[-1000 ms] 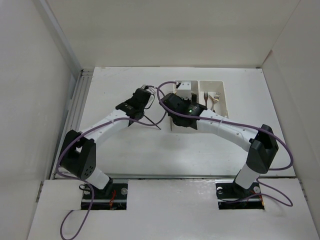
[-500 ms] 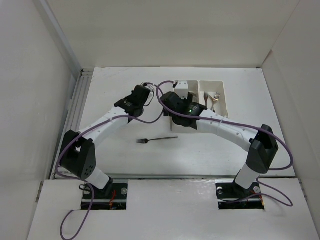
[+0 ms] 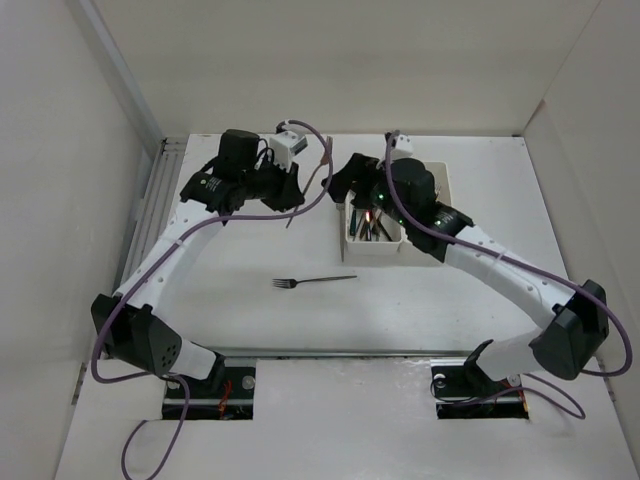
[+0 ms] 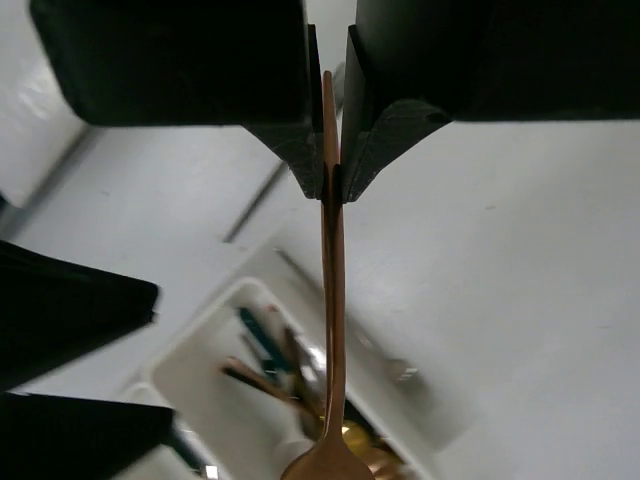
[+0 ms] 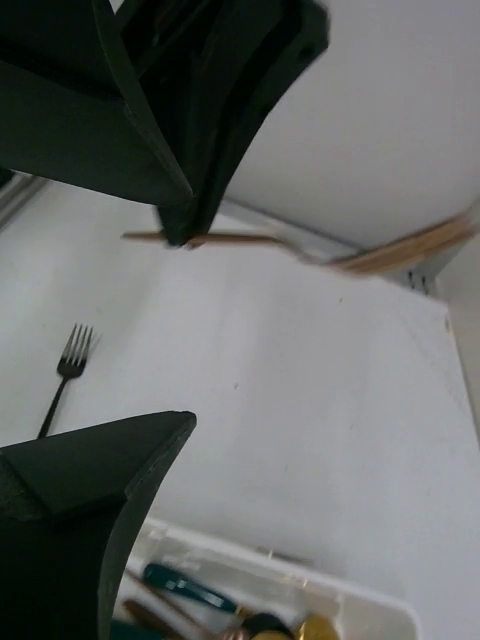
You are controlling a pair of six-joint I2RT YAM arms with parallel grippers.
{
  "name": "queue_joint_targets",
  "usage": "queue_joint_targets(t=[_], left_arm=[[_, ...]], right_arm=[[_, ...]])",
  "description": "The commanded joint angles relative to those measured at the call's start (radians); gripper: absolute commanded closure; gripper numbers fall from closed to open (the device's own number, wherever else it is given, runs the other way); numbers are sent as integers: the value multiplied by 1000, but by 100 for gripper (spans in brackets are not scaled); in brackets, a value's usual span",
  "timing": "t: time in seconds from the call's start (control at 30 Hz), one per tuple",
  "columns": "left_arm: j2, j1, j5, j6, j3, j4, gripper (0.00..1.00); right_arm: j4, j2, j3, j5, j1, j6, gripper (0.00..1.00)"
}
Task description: Sort the eating utensils into containers
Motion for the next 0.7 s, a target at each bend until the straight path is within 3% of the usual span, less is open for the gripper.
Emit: queue_joint_targets(t=[0.0,0.17,0.37,0.5,0.6,0.63,0.67], left_arm=[[-3,-2,338,-87,34,-41,100],[-3,-2,387,-105,45,-41,100],[-22,-2,406,-124,45,-21,100],[-33,-2,416,-135,36,-21,100],[-33,-2,407,-144,27,-10,100],[-33,-2,407,-144,27,-1,100],[-33,-2,398,-144,27,-1,100]], right_arm=[[266,-13,-38,-268,-20,64,12],[396,7,-60,-313,-29,144,15],[409,46,-72,-312,-29,198,25],[409,65,-81,-301,-29,221,45],[409,93,-69,-354,-29,230,67],[409,108,-55,-370,-29,230,86],[409,108,-55,-380,-29,230,96]])
